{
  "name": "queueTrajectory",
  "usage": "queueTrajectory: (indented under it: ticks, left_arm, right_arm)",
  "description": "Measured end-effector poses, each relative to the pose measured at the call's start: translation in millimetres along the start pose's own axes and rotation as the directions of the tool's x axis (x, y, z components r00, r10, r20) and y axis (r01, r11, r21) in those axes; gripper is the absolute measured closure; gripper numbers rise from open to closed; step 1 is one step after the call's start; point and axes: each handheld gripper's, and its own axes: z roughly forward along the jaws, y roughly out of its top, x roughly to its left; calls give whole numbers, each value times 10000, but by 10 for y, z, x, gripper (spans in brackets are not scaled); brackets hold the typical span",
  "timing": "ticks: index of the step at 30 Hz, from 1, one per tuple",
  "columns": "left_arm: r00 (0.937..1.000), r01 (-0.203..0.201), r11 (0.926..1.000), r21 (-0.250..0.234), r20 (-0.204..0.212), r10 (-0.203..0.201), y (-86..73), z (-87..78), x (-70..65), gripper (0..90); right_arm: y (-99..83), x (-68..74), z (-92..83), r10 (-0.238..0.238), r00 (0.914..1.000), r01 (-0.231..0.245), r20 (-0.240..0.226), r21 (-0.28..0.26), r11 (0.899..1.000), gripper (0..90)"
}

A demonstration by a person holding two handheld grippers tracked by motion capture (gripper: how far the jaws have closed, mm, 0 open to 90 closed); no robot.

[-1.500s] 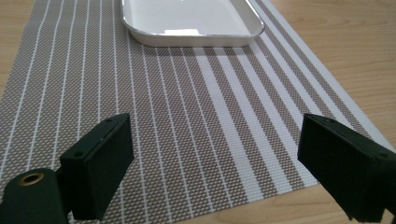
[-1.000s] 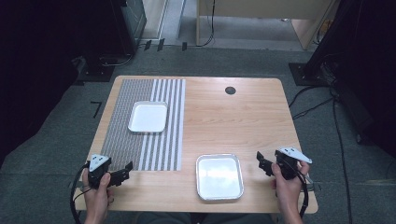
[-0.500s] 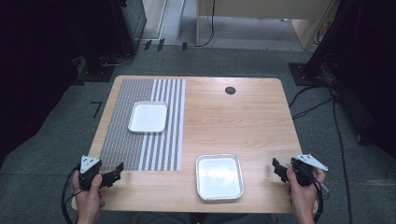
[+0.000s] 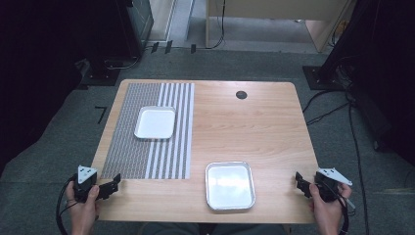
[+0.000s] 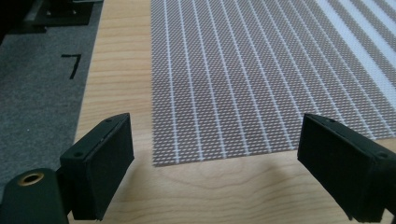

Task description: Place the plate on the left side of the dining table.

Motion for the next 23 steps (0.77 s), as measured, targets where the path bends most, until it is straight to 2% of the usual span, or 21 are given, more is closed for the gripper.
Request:
queueTrajectory:
  ticks: [5, 7, 13, 23]
  left_arm:
    - [9999, 122, 9999, 26, 100, -122, -23, -8, 45, 105]
    - [9997, 171, 9999, 16, 165, -171, -25, -10, 48, 105]
    - [9997, 68, 9996, 280, 243, -75, -37, 25, 35, 105]
    - [9996, 85, 9995, 294, 264, -93, -37, 28, 39, 105]
  right_arm:
    - [-16, 78, -5, -684, 9972, 683, 308, 38, 9977, 234]
    - [-20, 68, -7, -460, 9989, 458, 93, 150, 9988, 226]
    - [-26, 70, -12, -514, 9987, 513, 48, 154, 9986, 221]
    - [-26, 72, -10, -544, 9985, 544, 10, 170, 9984, 212]
